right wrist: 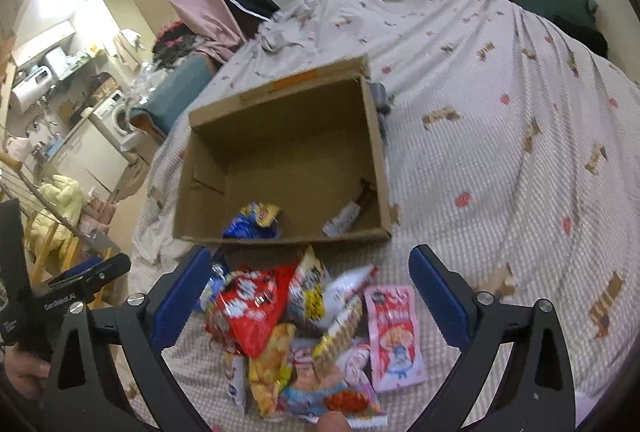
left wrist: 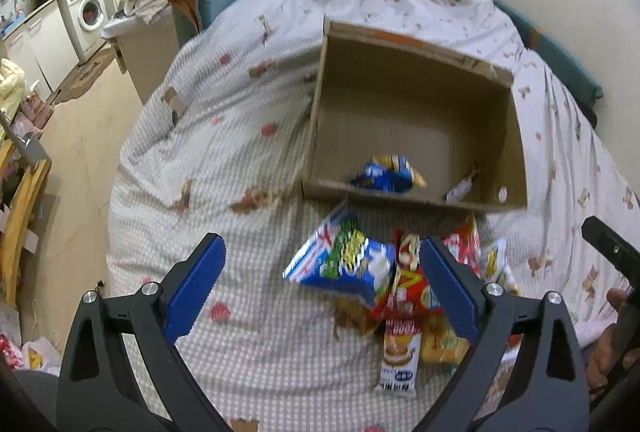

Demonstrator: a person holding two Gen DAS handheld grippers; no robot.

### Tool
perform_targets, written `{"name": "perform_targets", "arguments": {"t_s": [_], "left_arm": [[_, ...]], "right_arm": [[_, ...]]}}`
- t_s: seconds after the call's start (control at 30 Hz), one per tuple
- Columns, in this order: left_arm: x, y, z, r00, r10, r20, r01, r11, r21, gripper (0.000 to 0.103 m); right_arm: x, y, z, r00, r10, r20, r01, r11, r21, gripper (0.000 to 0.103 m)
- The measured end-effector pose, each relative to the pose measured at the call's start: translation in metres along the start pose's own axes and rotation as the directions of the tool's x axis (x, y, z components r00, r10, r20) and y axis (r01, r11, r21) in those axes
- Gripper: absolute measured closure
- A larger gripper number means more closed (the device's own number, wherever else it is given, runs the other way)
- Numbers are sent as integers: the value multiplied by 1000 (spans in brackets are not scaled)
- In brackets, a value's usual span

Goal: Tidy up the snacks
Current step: 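Grasp the red candy bag with left tool while right tool grasps a yellow stick snack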

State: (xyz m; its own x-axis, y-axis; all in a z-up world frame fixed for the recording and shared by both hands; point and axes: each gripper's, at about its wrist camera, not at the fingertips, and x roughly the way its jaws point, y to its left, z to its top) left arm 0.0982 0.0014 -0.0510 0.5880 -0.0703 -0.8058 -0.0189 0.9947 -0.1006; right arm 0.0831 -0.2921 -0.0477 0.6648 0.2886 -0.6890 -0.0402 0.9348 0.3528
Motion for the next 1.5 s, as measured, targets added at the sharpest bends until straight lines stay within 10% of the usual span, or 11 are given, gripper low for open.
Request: {"name": "perform_targets", "arguments": {"t_s": [0.57,0.77,0.97,1.23,1.33,1.5], "left_arm": [[51,-21,-23,962,-137,-238,123,990,-72,7],[78,-76,2,903,-226,-365,256,966,37,7],[119,-91,10,879,-184,-441,228,973,49,12],[128,-119,-7,886,-93,-454,191,966,176,13],[125,-126,-10,898,-69,-434,175,962,211,28],[112,-122,-9,899,-79,-430,183,961,207,48]], "right_arm": [[16,-55,-19,991,-24,-132,52,976,213,2],[16,-62,-16,991,-28,-132,59,969,240,2],[14,-68,-13,992,11,-125,26,958,287,2],[20,-77,-15,986,39,-160,13,950,313,2],[33,-78,-20,970,99,-222,-19,941,338,2],[60,-69,-29,924,183,-336,-63,939,337,38]]}}
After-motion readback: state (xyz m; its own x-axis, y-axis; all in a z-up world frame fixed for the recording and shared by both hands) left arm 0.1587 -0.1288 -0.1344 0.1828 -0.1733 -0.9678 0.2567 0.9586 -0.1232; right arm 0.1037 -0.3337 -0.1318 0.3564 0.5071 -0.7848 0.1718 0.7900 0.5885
